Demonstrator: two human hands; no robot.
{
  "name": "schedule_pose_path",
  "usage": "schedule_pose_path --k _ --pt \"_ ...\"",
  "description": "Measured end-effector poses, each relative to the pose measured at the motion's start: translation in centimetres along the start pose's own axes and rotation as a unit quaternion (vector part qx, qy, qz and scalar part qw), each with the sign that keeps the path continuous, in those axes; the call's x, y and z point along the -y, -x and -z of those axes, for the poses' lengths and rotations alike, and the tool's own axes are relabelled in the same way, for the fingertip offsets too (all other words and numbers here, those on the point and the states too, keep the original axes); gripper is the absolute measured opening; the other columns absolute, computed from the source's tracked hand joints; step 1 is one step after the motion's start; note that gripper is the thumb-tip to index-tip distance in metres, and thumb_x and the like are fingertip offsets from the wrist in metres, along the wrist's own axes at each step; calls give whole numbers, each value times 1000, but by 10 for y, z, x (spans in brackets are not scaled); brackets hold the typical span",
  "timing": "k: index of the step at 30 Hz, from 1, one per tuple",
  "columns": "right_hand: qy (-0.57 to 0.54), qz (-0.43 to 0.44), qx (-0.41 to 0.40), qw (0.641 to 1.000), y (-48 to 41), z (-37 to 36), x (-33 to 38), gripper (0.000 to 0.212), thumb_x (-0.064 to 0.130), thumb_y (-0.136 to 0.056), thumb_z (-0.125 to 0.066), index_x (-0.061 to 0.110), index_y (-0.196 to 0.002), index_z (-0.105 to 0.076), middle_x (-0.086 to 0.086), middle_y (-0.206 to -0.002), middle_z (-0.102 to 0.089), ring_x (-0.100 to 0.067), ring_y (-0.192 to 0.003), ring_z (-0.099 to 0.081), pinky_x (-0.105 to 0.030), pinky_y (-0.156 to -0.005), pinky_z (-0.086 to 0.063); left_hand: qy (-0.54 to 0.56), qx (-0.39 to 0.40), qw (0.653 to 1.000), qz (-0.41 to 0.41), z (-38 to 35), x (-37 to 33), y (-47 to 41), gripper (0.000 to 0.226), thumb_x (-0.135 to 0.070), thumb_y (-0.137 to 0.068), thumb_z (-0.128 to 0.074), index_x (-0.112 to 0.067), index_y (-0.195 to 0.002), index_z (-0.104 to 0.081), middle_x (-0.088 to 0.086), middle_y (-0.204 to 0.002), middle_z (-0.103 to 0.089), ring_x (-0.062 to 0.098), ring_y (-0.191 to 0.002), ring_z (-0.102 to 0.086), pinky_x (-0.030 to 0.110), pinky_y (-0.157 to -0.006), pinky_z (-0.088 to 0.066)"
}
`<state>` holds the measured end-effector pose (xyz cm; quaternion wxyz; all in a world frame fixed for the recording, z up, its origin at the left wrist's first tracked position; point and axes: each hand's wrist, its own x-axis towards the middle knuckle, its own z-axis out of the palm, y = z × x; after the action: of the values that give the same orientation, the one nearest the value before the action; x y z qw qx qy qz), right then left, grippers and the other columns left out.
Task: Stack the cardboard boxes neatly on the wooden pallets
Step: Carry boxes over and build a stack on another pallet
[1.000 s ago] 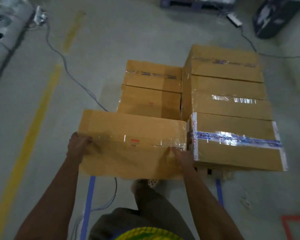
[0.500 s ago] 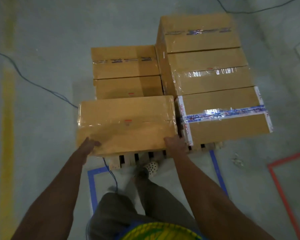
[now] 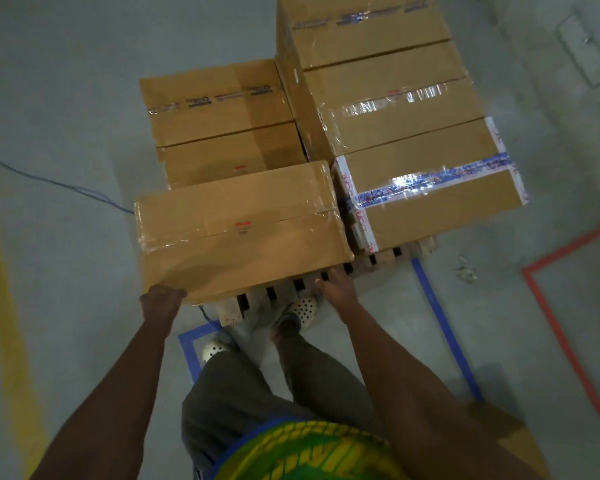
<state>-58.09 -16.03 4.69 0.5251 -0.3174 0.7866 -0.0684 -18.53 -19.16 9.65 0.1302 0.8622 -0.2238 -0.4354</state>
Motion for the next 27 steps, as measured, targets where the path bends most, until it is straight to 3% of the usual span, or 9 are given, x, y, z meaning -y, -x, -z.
schedule_pose_path --k 3,6,11,14,17,19,22,25,27 --pt "-46 -18 -20 999 11 2 -3 91 71 -63 -58 34 -146 -47 -7 -150 -47 -31 -136 -46 -54 -109 -44 -96 -40 994 13 0 -2 3 75 -32 -79 -78 7 -135 -49 33 -136 -48 48 -128 -46 51 -109 -39" --pt "-55 5 -40 998 34 11 16 80 65 -66 -57 36 -141 -51 -7 -142 -54 -32 -131 -51 -55 -106 -47 -92 -81 992 25 0 -1 -8 84 -35 -79 -81 10 -138 -42 33 -138 -46 46 -131 -42 50 -110 -34" --pt "-81 43 -73 993 16 10 23 80 62 -76 -61 40 -149 -35 -1 -151 -44 -28 -137 -44 -56 -108 -45 20 -61 997 31 -9 52 -66 115 -48 -32 -95 -8 -132 -56 15 -131 -62 35 -117 -63 53 -96 -55" --pt "-124 29 -96 987 -1 9 21 93 59 -70 -70 35 -151 -31 -1 -151 -40 -28 -135 -46 -56 -105 -47 27 -94 995 15 -21 71 -84 120 -51 -22 -93 -12 -130 -57 8 -127 -63 30 -113 -65 52 -93 -57" --pt "-184 19 -137 973 7 11 36 90 45 -73 -76 28 -151 -35 3 -145 -48 -21 -131 -50 -50 -108 -47 43 -95 994 -10 -22 52 -53 117 -46 -32 -95 -15 -136 -52 6 -131 -60 27 -117 -62 49 -98 -54" --pt "-185 16 -142 972 8 14 44 83 37 -82 -77 24 -152 -35 0 -152 -40 -22 -136 -45 -48 -112 -43 43 -94 994 -28 -26 31 -23 111 -38 -45 -96 -15 -142 -47 8 -137 -55 28 -123 -57 48 -105 -50" --pt "-129 -16 -126 983 1 17 44 89 42 -84 -74 23 -156 -27 -3 -165 -17 -30 -149 -28 -53 -116 -37 31 -95 994 -55 -40 18 -7 104 -28 -60 -94 -10 -147 -40 12 -144 -47 31 -131 -49 46 -110 -43" --pt "-136 -48 -128 981 -3 18 47 93 42 -83 -75 24 -157 -22 -6 -165 -16 -32 -148 -27 -52 -117 -35 -3 -96 994 -59 -45 21 -5 100 -23 -66 -92 -7 -148 -38 17 -146 -43 37 -132 -47 47 -110 -41" --pt "-143 -51 -157 976 -5 19 49 96 43 -84 -74 24 -159 -17 -6 -166 -12 -30 -152 -16 -50 -119 -30 -12 -94 994 -62 -44 25 -9 99 -22 -65 -93 -5 -146 -38 19 -144 -44 39 -131 -48 49 -109 -42"
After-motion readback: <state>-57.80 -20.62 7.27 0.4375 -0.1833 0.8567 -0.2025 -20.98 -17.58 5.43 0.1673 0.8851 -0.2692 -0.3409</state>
